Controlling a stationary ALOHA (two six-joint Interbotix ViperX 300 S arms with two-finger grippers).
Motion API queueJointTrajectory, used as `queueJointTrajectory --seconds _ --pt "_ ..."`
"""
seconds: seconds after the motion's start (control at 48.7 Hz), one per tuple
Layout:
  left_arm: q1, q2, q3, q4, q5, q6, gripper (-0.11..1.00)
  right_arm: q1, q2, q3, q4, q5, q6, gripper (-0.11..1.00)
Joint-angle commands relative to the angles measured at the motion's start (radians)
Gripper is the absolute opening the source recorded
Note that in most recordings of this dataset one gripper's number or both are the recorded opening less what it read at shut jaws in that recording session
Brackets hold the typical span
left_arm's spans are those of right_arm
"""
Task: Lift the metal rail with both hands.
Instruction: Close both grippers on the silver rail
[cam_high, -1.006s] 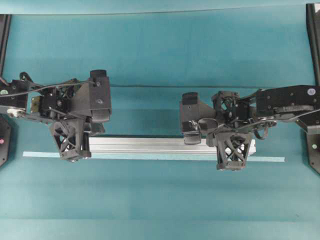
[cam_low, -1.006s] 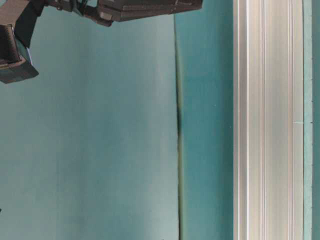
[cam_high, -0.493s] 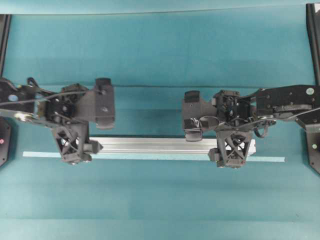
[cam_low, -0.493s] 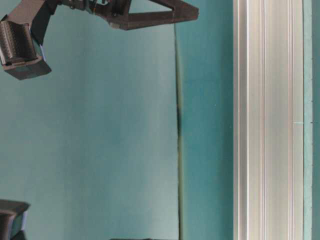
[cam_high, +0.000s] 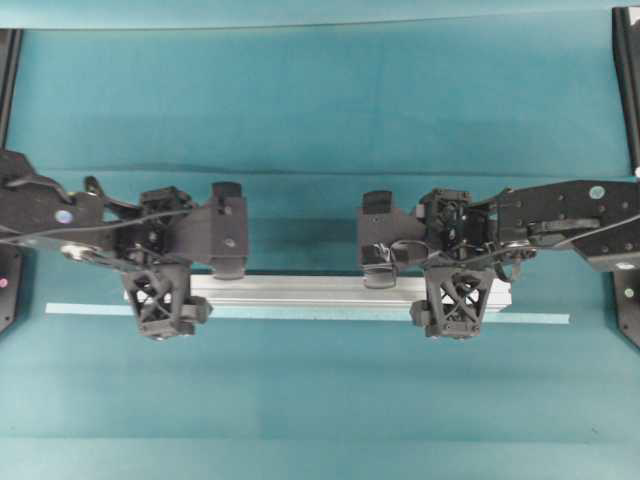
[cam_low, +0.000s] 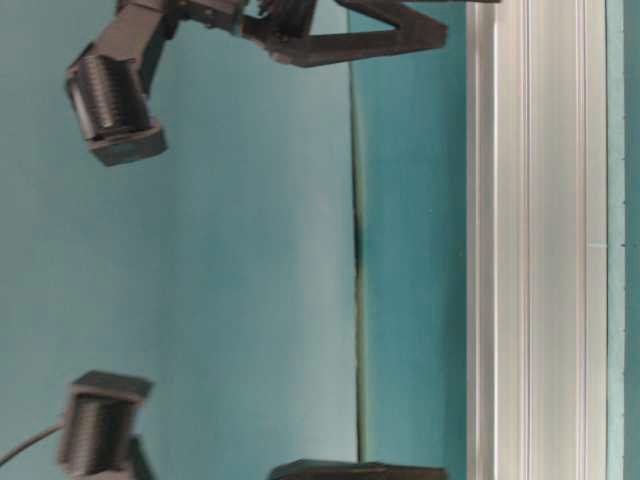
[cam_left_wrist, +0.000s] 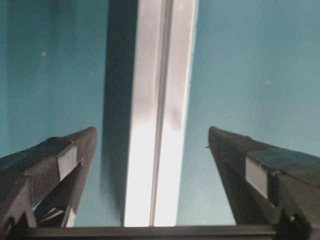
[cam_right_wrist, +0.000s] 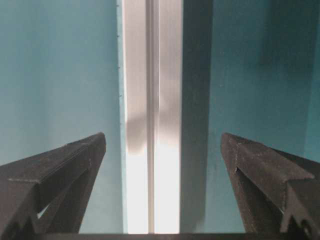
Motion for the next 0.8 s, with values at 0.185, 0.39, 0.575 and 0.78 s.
queueJointTrajectory --seconds 0.185,0.39,0.575,0.78 --pt "-0.002 0.092 0.006 0.002 -0.109 0.005 0.99 0.002 0.046 0.031 -0.008 -0.057 -0.003 0.96" --pt "-0.003 0.141 0.008 0.002 -0.140 0.025 0.99 0.003 0.094 0.032 -0.008 -0.101 0.000 0.96" --pt "-0.002 0.155 0.008 0.002 -0.152 0.034 0.99 0.009 0.118 0.034 -0.008 -0.114 0.000 0.96" --pt "-0.003 0.160 0.009 0.002 -0.152 0.031 0.99 0.008 0.123 0.049 -0.008 -0.147 0.002 0.96"
